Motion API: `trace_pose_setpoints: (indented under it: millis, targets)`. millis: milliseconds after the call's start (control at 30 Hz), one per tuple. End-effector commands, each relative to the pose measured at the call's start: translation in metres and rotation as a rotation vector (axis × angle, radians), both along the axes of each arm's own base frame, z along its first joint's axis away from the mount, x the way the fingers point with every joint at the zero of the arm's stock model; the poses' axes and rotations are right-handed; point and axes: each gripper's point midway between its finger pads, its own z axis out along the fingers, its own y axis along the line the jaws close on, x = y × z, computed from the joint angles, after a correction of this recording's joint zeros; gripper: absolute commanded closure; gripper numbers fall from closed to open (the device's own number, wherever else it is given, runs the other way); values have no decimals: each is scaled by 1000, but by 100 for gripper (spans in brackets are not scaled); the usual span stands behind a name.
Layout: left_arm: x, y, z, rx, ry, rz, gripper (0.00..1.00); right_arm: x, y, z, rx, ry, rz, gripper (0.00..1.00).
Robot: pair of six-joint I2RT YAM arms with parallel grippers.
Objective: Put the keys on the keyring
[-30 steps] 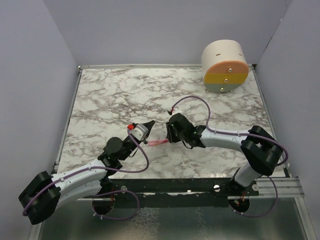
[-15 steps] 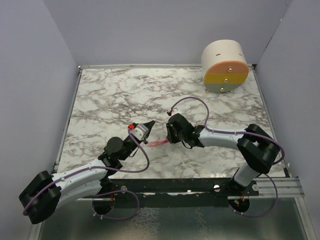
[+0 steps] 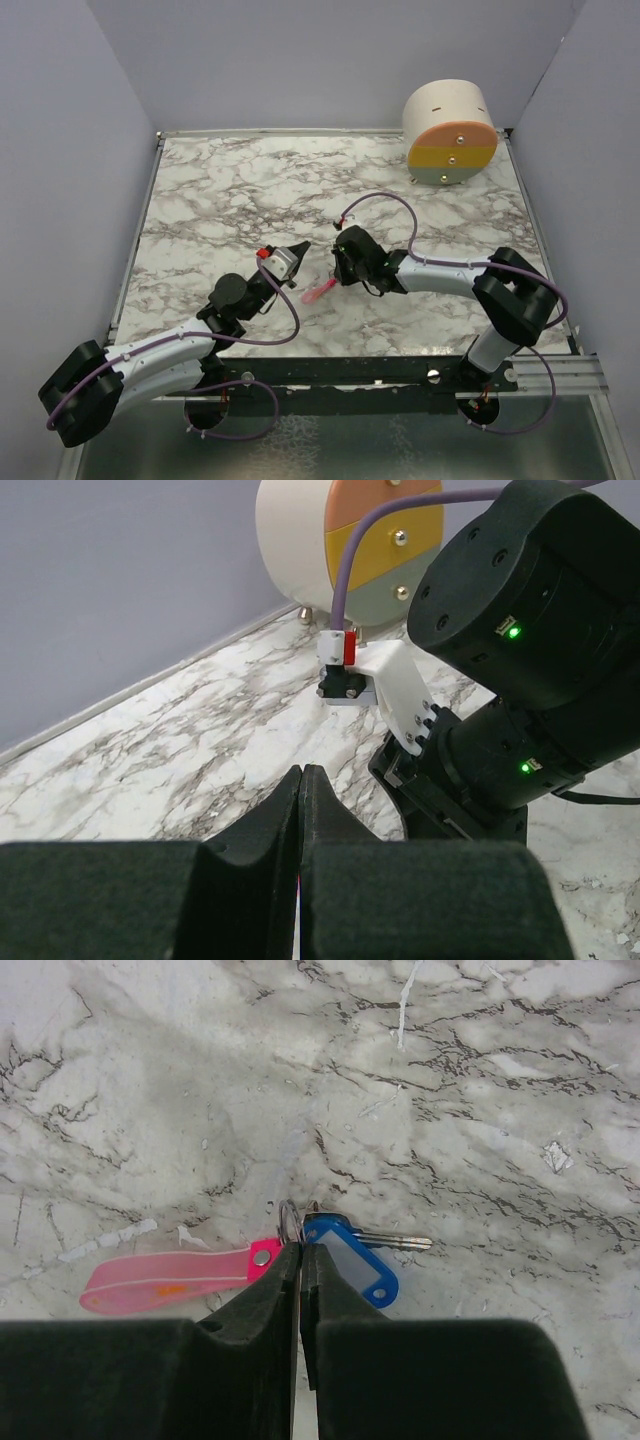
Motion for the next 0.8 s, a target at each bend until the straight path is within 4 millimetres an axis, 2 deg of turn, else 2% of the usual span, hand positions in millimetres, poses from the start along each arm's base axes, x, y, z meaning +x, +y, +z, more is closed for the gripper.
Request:
trace_pose_setpoints:
  millis: [0,200,467,767]
  targets:
    - [3,4,1,-8,-6,25,99,9,9,20,62,-49,-1,96]
    - [3,3,1,-7,-5,21,99,11,7,35,103,-110,-5,98]
    - [4,2,0,-4,-2,23,99,12,-1,65,171,-212,-15,99]
    - [3,3,2,-12,-5,19,99,7,-9,86,266,-304,-10,99]
